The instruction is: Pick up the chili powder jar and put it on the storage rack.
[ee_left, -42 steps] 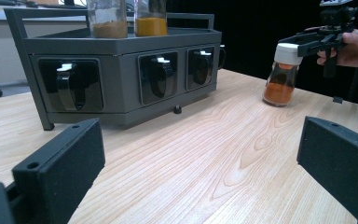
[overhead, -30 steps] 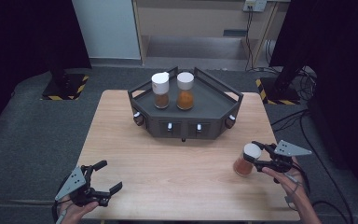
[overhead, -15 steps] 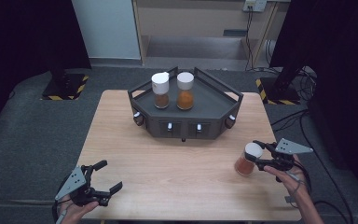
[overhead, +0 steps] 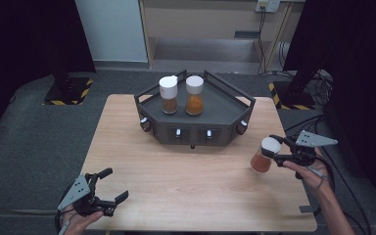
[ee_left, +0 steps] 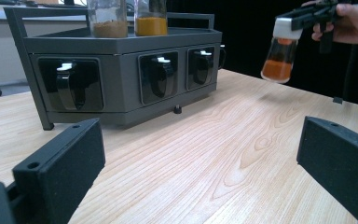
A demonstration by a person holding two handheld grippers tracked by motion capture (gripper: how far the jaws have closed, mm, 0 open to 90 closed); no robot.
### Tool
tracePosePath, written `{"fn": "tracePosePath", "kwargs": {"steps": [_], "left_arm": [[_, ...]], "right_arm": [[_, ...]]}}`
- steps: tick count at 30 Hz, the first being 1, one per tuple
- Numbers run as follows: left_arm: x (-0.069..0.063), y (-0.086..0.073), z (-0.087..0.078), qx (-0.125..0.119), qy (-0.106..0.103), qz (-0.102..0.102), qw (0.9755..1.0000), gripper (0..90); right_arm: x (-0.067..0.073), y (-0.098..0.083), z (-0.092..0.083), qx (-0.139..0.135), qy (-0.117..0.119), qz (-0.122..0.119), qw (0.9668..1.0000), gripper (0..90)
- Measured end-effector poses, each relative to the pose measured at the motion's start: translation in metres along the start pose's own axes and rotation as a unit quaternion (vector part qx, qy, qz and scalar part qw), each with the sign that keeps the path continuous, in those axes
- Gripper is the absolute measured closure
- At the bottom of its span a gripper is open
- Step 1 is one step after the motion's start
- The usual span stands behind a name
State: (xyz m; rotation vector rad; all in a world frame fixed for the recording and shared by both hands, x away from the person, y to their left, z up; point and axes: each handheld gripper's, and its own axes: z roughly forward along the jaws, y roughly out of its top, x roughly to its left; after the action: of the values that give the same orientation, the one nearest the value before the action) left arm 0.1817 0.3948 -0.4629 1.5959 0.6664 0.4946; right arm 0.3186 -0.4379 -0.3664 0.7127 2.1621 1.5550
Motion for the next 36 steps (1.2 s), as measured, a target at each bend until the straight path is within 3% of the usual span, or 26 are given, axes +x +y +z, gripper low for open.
{"fn": "tracePosePath", "kwargs": {"steps": [11,24,36], "left_arm": [[0.001,-0.001,0.0,-0.002,-0.001,-0.003,1.0,0.0],[0.001,-0.001,-0.001,0.0,0.001,-0.004,1.0,0.0],[0.002,-0.001,0.0,0.001,0.0,-0.005,1.0,0.0]], "right_arm": [[-0.017,0.05,0.008,0.001,0.02,-0.008,0.9998,34.0],[-0.036,0.108,0.036,0.008,0.048,-0.016,0.9987,34.0],[-0.051,0.145,0.068,0.001,0.084,-0.009,0.9964,34.0]]}}
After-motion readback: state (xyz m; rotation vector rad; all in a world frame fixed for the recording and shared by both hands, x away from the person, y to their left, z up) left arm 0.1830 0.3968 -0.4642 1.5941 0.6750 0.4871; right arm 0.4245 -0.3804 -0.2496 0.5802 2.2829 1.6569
